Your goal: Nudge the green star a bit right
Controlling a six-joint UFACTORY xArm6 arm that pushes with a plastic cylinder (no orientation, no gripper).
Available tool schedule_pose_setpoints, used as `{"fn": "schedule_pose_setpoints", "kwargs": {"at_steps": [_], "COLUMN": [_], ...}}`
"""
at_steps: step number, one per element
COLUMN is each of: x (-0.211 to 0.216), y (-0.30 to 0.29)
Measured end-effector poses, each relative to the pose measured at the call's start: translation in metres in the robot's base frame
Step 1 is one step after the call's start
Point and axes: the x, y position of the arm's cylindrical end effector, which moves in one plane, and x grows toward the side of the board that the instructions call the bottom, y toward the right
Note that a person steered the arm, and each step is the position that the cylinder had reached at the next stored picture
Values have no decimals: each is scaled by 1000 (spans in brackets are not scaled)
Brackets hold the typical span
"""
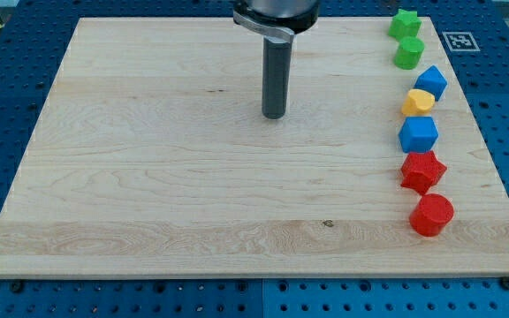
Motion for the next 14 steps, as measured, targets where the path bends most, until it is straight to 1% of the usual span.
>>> {"fn": "schedule_pose_setpoints", "kwargs": {"at_steps": [1,2,3,4,5,6,7,8,9,10,11,12,13,14], "x": [-8,-33,-55,-67,-68,-67,-41,-18,-3,-2,4,0,-26,-65], "y": [-1,4,35,56,56,55,55,82,101,118,118,101,98,96]}}
